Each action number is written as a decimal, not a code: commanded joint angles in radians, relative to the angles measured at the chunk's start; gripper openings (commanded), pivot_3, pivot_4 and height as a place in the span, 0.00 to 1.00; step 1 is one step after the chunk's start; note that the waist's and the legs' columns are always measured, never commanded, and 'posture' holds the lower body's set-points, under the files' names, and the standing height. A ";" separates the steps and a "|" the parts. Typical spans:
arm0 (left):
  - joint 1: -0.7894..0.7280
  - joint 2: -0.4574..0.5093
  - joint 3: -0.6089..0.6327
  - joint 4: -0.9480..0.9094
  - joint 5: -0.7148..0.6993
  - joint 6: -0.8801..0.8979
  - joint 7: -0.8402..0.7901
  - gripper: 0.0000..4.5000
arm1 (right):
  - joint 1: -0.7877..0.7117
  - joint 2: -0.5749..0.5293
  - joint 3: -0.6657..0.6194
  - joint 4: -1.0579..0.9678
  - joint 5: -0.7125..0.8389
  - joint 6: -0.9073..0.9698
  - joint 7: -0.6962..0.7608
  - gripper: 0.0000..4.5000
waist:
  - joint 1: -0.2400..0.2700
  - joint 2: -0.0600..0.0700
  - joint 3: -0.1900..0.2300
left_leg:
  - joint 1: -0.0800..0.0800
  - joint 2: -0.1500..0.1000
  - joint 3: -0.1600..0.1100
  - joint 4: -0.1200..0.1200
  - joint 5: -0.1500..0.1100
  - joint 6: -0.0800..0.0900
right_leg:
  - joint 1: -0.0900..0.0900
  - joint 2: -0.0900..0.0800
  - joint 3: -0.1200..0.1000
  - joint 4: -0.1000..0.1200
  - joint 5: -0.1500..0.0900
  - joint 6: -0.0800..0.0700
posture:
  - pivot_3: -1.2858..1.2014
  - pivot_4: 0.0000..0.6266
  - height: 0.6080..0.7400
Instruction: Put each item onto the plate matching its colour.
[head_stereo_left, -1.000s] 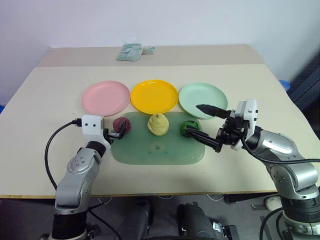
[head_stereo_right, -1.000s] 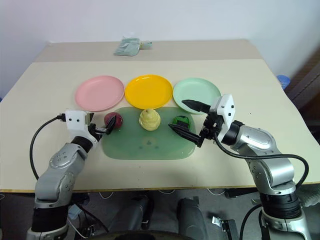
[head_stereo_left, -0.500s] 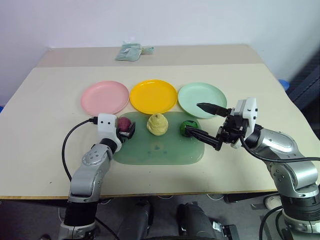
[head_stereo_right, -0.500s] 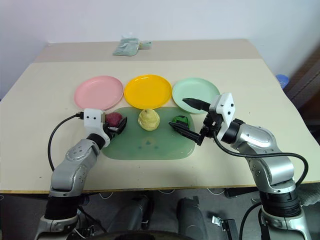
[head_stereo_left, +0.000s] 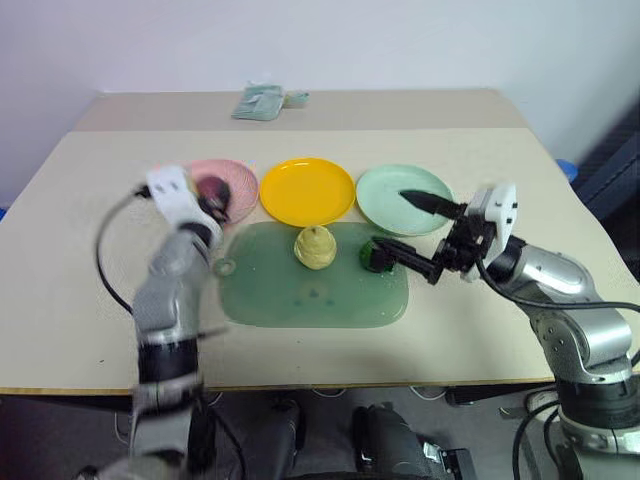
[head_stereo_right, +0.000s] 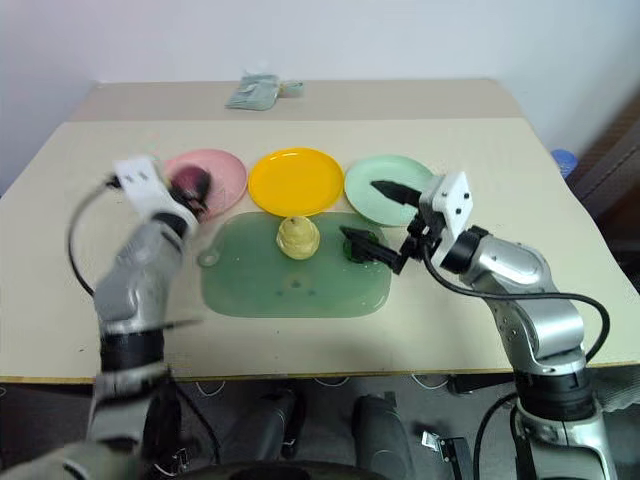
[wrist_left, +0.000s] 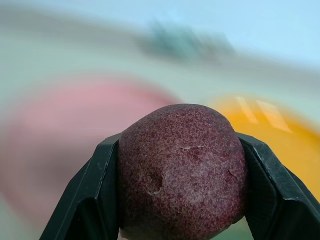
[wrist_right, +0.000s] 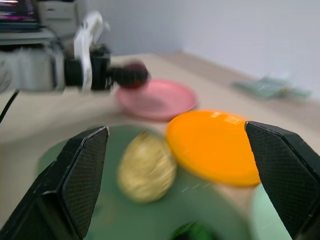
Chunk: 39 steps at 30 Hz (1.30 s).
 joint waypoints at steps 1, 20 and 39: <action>-0.046 -0.001 0.010 0.182 0.048 -0.107 0.045 0.62 | -0.029 0.020 0.000 0.022 -0.022 -0.033 -0.014 1.00 | 0.003 0.000 0.000 | 0.000 -0.001 0.000 0.000 0.000 0.000 | 0.000 -0.001 0.000 0.000 0.000 0.000 | 0.52 0.24 1.00; -0.026 -0.042 -0.042 0.169 0.000 -0.214 -0.066 0.99 | -0.034 0.046 0.008 0.012 -0.040 -0.036 -0.043 1.00 | 0.000 -0.002 0.001 | -0.002 -0.003 -0.001 0.002 -0.001 0.001 | -0.002 -0.002 0.001 0.001 0.001 0.002 | 0.52 0.24 1.00; 0.077 0.242 -0.319 -0.063 -0.271 0.036 -0.931 0.99 | 0.261 -0.030 -0.177 -0.125 0.027 0.024 -0.074 1.00 | 0.002 0.000 0.002 | -0.002 -0.002 -0.001 0.001 -0.001 0.002 | -0.001 -0.002 0.001 0.000 0.000 0.000 | 0.52 0.24 1.00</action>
